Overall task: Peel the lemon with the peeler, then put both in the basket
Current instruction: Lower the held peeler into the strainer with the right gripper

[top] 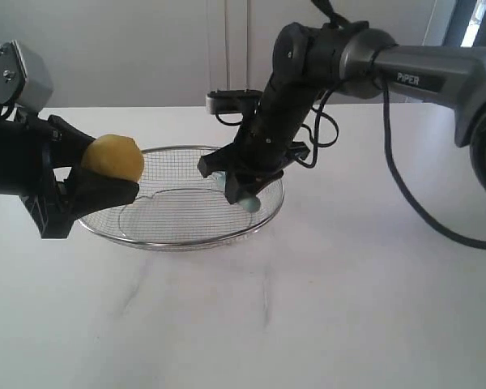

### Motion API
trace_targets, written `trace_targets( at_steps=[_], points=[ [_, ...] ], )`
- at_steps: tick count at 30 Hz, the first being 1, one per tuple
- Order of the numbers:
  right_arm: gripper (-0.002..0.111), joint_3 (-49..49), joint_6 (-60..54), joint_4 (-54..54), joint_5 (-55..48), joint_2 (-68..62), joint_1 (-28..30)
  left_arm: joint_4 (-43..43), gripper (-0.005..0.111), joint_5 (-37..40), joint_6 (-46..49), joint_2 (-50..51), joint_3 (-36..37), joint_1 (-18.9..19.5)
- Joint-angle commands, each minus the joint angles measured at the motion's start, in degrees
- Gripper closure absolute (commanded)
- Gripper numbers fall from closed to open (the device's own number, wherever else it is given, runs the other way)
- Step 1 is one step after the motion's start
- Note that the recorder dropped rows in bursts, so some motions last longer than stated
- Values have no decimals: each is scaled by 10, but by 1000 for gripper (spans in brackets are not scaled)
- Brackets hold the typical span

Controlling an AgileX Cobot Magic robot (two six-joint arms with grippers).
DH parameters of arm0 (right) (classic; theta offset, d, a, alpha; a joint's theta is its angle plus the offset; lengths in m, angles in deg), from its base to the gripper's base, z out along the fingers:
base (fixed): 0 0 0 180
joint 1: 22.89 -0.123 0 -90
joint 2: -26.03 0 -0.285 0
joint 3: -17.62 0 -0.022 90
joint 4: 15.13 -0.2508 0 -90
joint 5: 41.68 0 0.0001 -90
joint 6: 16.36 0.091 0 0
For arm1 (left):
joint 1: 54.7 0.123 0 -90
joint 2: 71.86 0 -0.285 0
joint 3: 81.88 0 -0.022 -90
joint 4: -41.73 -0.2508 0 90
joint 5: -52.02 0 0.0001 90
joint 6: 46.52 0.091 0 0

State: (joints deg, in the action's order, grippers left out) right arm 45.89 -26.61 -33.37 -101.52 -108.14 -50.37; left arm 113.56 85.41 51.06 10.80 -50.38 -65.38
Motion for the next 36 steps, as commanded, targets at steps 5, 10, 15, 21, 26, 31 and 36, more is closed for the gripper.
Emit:
trace_targets(
  at_steps=[5,10,15,21,26,31,36],
  points=[
    [108,5,-2,-1,31,-6,-1,15,107,8,-2,-2,3,1],
    [108,5,-2,-1,42,-6,-1,15,107,8,-2,-2,3,1],
    [108,4,0,1,43,-24,-1,15,107,8,-2,-2,3,1],
    [108,4,1,3,43,-37,-1,16,107,8,-2,-2,3,1],
    [108,4,4,3,42,-38,-1,18,107,8,-2,-2,3,1],
    [108,4,4,2,42,-38,-1,18,107,8,-2,-2,3,1],
    [108,4,7,2,42,-38,-1,18,107,8,-2,-2,3,1]
  ],
)
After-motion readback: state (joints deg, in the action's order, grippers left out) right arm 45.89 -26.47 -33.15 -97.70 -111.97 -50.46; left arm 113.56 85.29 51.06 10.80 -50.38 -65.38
